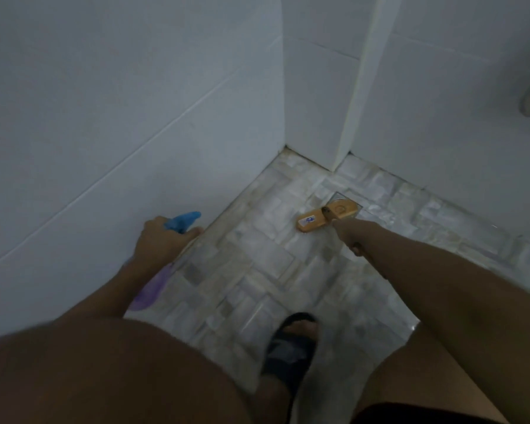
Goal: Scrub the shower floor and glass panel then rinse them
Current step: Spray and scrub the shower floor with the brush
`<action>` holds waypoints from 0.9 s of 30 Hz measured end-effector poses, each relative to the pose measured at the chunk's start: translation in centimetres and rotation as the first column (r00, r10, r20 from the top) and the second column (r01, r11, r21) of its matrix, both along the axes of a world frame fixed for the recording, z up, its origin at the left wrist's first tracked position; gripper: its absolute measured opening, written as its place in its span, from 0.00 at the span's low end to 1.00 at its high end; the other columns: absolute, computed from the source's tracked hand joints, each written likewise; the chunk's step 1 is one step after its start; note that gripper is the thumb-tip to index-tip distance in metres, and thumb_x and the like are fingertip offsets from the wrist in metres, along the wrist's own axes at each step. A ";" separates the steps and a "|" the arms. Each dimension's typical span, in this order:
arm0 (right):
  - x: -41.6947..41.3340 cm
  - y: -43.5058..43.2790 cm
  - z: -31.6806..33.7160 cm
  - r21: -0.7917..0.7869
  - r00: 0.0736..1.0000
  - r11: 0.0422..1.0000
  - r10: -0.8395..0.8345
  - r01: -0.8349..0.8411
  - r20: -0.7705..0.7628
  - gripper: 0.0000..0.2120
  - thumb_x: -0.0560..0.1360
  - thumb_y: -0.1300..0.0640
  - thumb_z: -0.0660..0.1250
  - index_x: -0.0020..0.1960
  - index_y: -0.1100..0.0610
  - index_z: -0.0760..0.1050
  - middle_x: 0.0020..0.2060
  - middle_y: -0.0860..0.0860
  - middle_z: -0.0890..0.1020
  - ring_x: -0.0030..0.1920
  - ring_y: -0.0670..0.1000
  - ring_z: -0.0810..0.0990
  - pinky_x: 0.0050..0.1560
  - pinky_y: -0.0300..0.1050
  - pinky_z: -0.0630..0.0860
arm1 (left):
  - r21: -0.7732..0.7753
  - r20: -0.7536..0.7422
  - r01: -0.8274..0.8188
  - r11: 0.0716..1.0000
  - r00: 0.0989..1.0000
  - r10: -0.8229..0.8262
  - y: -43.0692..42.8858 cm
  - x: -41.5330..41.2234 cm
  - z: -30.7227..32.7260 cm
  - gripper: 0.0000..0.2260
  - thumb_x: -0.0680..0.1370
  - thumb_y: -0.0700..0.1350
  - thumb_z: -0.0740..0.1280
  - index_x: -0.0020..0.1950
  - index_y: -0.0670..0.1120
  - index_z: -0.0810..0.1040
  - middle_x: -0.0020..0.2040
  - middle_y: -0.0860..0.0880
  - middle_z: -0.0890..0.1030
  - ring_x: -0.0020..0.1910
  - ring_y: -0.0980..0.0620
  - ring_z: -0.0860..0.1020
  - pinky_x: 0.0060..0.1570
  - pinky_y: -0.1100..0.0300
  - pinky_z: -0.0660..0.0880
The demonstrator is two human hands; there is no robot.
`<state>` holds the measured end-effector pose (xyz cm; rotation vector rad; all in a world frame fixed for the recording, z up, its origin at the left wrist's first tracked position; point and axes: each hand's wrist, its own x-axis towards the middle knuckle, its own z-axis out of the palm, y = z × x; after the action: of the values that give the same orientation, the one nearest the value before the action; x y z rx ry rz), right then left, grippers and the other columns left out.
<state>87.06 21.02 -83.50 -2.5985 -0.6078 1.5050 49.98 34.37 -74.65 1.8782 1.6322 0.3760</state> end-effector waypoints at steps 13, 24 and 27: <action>-17.3 -5.0 0.7 -0.022 0.972 0.979 0.197 -0.201 -0.130 0.25 0.87 0.45 0.48 0.72 0.61 0.69 0.63 0.63 0.77 0.56 0.62 0.80 0.49 0.51 0.78 | -0.109 0.145 -0.126 0.986 0.979 0.142 -1.5 -5.7 -5.7 0.17 0.69 0.53 0.80 0.32 0.42 0.79 0.29 0.48 0.78 0.25 0.59 0.73 0.32 0.64 0.72; -25.7 9.8 0.6 0.209 0.936 0.940 0.307 -0.270 -0.173 0.26 0.87 0.46 0.45 0.78 0.61 0.61 0.60 0.62 0.77 0.46 0.58 0.79 0.38 0.46 0.75 | -0.073 0.183 -0.340 0.937 0.919 0.348 -1.6 -12.9 -5.7 0.17 0.73 0.46 0.78 0.29 0.46 0.74 0.22 0.56 0.74 0.22 0.60 0.72 0.26 0.71 0.68; -24.7 6.4 -0.4 0.147 0.929 0.935 0.343 -0.323 -0.140 0.29 0.84 0.38 0.48 0.73 0.57 0.69 0.55 0.59 0.79 0.44 0.58 0.79 0.39 0.48 0.77 | -0.050 0.203 -0.345 0.937 0.915 0.348 -1.6 -13.7 -5.1 0.18 0.73 0.44 0.77 0.29 0.47 0.73 0.21 0.58 0.74 0.22 0.61 0.72 0.24 0.74 0.67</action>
<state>62.34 27.39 -83.88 -2.3374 -1.1305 1.6881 36.32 32.81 -79.76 1.4772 1.8132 0.6857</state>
